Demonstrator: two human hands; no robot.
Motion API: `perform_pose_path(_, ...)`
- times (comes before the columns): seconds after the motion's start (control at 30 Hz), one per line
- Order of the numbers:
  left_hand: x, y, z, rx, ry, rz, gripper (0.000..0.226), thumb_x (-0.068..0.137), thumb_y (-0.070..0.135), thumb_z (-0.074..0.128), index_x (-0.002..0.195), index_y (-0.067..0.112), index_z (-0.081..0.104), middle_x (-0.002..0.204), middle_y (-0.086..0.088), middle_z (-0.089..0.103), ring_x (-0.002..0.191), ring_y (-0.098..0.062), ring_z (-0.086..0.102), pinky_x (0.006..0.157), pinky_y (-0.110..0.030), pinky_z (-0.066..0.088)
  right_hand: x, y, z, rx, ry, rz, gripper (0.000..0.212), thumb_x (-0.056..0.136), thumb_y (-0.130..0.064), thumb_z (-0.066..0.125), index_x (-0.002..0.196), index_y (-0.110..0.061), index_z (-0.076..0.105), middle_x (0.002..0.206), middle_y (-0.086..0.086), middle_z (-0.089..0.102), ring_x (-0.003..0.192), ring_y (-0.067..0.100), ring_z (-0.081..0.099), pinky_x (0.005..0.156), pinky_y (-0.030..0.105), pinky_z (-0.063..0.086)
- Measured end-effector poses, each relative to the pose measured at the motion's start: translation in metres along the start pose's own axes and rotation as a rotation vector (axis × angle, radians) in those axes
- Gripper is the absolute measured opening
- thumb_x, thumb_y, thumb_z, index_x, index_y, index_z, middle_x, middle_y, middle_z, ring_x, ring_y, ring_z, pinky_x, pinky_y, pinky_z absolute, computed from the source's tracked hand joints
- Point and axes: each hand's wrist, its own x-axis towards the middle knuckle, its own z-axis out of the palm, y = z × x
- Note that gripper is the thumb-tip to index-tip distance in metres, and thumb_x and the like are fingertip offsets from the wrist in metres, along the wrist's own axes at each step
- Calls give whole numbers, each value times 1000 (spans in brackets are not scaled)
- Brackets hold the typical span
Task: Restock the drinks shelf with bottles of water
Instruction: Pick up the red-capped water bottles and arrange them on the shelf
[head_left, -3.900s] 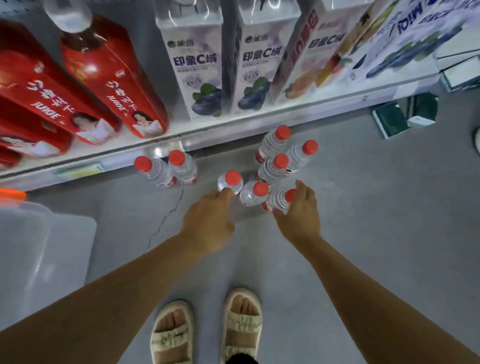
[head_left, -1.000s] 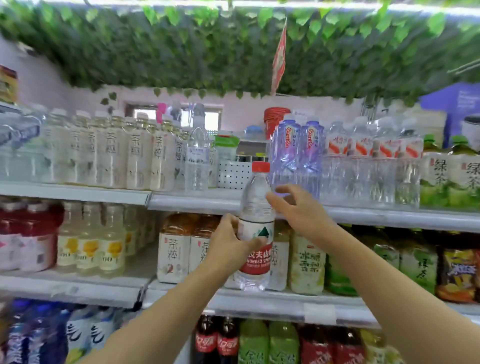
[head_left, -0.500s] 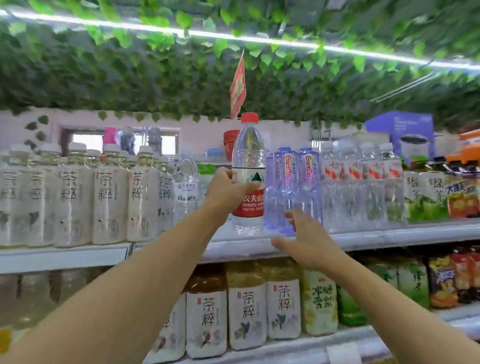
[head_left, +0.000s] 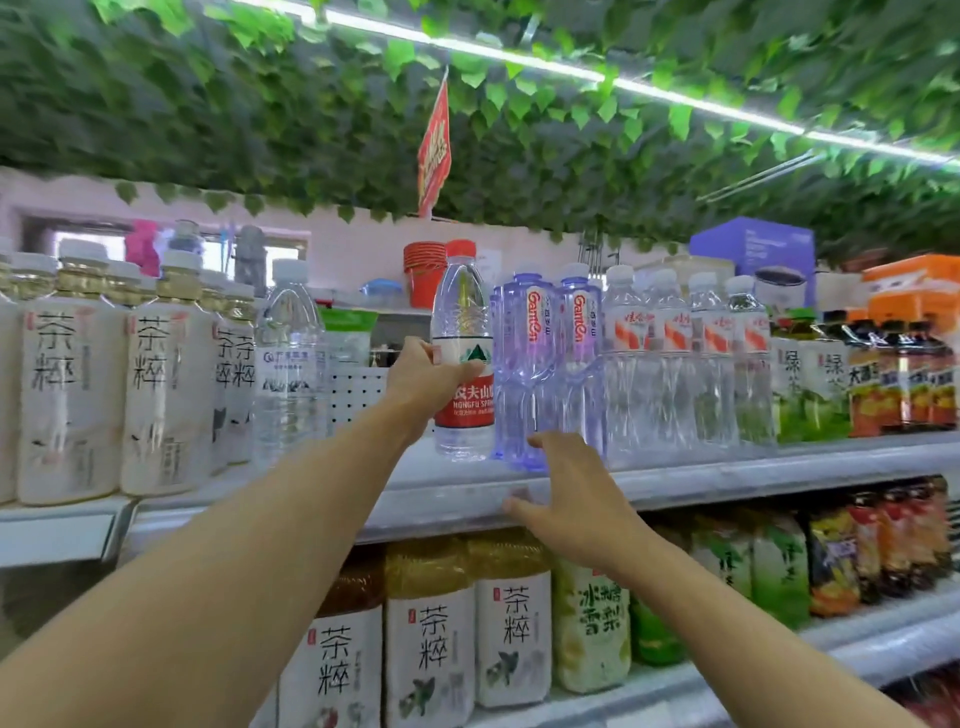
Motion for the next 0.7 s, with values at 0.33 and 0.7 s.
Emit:
perform_pose_path(0.33, 1, -14, 14, 23, -17, -77, 43, 82, 21, 72, 113, 8, 46, 103, -10, 63, 80, -17, 62, 61, -29, 49, 1, 14, 13, 1, 19, -66, 67, 86, -37, 62, 141, -22, 26, 140, -3, 28, 130, 15, 27, 107, 30, 29)
perform_pose_path(0.7, -8, -7, 6, 88, -158, -80, 15, 88, 23, 63, 95, 15, 52, 90, -3, 63, 84, -17, 61, 82, -35, 50, 7, 20, 14, 24, 46, -85, 67, 85, -39, 64, 140, -24, 28, 137, -3, 29, 128, 14, 28, 106, 30, 29)
